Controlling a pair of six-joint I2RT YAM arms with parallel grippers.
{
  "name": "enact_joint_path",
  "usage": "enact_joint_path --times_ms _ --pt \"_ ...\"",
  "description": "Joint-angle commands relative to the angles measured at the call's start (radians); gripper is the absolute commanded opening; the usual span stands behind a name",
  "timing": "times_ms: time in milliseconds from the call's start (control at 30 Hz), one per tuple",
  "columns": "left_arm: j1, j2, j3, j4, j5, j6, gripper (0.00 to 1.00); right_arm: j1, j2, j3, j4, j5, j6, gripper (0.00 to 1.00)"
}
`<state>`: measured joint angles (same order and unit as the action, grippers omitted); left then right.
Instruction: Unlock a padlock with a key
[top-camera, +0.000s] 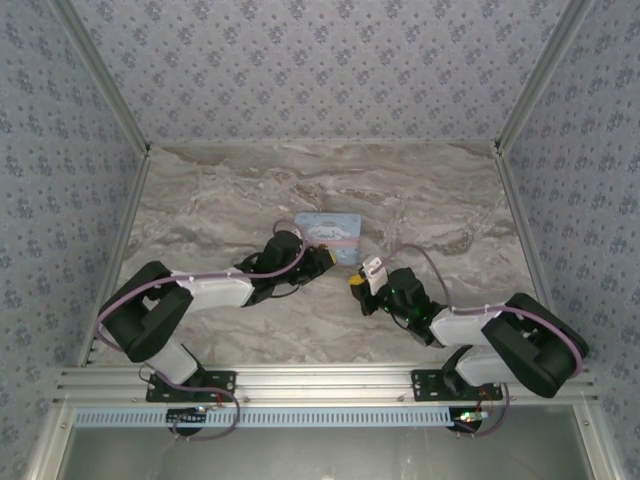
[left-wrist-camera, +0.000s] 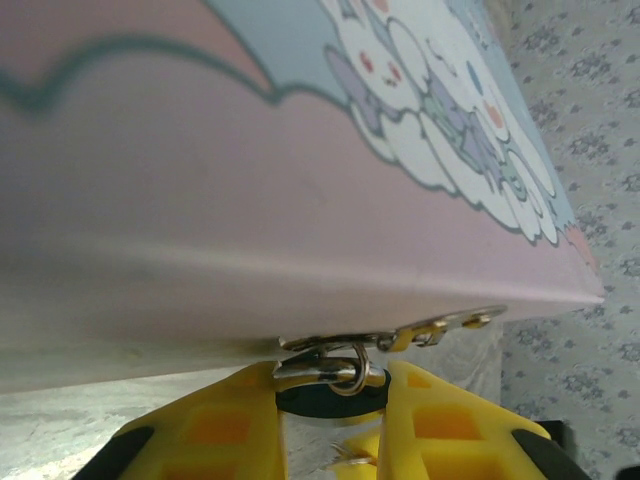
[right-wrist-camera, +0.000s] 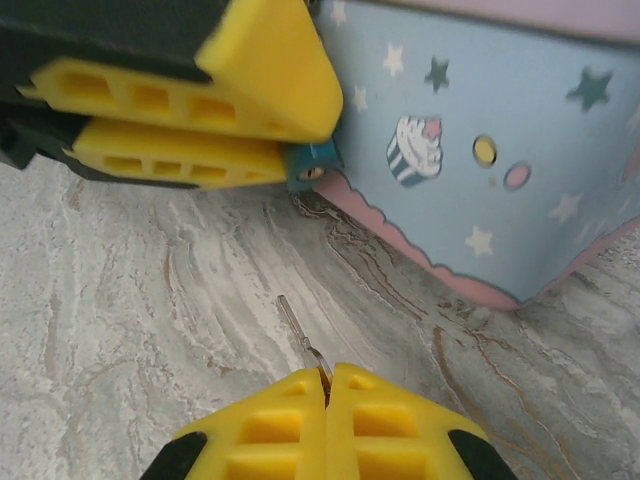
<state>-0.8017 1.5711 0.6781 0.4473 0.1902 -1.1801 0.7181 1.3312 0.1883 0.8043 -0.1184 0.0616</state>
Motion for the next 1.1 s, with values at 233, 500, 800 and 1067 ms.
enact_joint_path --times_ms 233,500,800,1067 --pt "-0.008 -0.051 0.014 0.053 -0.02 -0.055 0.15 0.0 0.061 0.03 0.127 0.028 0.014 0.03" --pt "-0.009 -0.046 0.007 0.068 -0.027 -0.065 0.15 0.0 0.061 0.037 0.142 0.032 0.033 0.03" --pt "-0.008 -0.045 0.007 0.073 -0.026 -0.07 0.15 0.0 0.061 0.047 0.16 0.045 0.052 0.02" --pt "-0.011 -0.044 0.005 0.076 -0.025 -0.074 0.15 -0.003 0.06 0.061 0.165 0.044 0.055 0.02"
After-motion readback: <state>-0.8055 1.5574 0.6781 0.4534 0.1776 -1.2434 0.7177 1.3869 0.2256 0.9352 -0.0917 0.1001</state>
